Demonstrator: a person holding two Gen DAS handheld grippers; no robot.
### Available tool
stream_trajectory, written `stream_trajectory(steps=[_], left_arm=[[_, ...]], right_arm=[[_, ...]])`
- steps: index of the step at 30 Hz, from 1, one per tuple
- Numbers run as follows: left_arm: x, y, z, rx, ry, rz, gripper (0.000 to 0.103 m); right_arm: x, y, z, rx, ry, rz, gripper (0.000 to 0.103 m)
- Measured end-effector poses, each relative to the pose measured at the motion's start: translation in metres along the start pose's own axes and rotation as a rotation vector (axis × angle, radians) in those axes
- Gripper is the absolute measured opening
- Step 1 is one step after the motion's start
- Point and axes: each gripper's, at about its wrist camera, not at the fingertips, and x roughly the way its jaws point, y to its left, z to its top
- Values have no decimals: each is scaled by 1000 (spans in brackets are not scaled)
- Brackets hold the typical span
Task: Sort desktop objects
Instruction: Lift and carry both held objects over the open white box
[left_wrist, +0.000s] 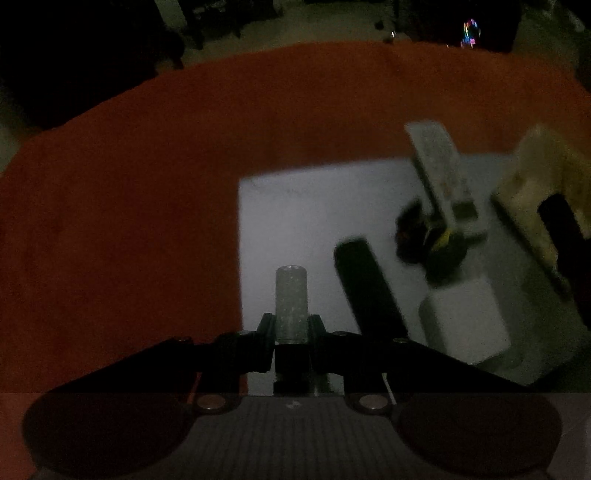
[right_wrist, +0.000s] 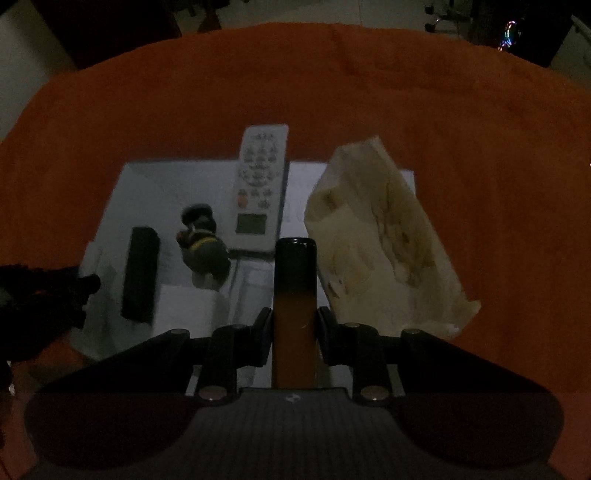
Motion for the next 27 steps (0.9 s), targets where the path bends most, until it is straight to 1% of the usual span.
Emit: stream_trajectory(steps=[4,7,10,13,16,19,20,24,27], left_arm=[[-22,8,14,-38,-37,-9,16],[-39,12,26,-99,-64,-5,16],[-54,7,32,-129,-81,-22,16],[-69,-2,32,-151,-89,-41,16],[-84,-14,20,-146,-97,-42,16],[-101,-29,6,-119,-135,-70,16],[-109,-32,0,-113,-151,-90,16],[-137,-45,-24,-93,-225,-168,16],[-154,-52,-44,-72,-254,-193,16]], right_arm=[[-15,0,4,-5,-23,9,28],[-26,0,6,-13,-35,15,28],[-37,2,8,-15,-54,16,28],[-54,2,8,-18,-97,17,28],[-75,5,8,-34,-143,26,28],[-97,12,-4,-86,-194,8,28],[-104,13,-10,-99,-211,1,28],[-130,10,-36,-80,-265,48,28],[-144,8,-52,-69,-293,75,28]])
